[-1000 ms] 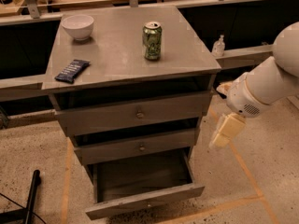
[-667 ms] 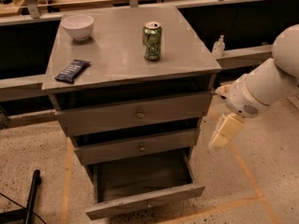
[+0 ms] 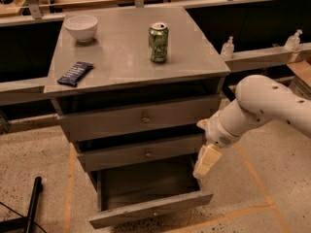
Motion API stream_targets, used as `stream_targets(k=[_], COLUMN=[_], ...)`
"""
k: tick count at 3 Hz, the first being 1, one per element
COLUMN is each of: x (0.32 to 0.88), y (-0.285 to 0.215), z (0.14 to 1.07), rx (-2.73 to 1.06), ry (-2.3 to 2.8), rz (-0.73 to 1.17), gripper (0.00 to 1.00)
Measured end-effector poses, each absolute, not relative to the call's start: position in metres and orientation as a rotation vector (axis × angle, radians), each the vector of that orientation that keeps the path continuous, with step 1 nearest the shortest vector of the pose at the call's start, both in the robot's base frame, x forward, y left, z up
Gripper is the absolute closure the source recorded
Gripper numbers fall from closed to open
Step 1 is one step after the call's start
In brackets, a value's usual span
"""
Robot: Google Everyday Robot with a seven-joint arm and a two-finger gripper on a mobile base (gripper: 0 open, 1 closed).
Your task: Close bottom drawer
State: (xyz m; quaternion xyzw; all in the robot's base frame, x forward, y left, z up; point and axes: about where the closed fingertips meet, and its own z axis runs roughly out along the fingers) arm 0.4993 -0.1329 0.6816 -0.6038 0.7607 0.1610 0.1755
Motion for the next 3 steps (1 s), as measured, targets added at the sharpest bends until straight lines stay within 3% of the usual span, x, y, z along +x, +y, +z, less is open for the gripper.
stream_targets(k=[2, 3], x=[0.505, 0.511], y=[-0.134, -0.132], z=[0.653, 0.574], rx=[-1.699, -1.659], ry=[2.161, 2.180], rz=[0.551, 0.697], gripper=[0.00, 0.00])
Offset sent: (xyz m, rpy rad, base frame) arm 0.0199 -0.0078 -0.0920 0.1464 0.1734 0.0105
